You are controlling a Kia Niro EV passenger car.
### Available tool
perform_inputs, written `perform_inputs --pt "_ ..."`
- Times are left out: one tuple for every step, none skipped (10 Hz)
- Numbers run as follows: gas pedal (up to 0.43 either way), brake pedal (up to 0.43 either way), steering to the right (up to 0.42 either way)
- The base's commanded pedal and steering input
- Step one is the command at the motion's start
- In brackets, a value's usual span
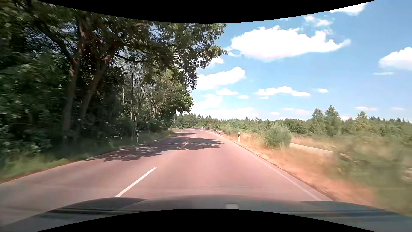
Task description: Follow the waypoints while adhering to traffic rules and regulations
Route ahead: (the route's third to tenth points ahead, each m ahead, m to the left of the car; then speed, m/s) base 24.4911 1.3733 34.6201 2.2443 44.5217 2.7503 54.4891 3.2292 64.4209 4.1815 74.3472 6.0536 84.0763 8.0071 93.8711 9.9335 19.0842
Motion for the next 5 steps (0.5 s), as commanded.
perform_inputs --pt "0.22 0.0 -0.012" --pt "0.22 0.0 -0.014" --pt "0.22 0.0 -0.014" --pt "0.228 0.0 -0.014" --pt "0.228 0.0 -0.014"
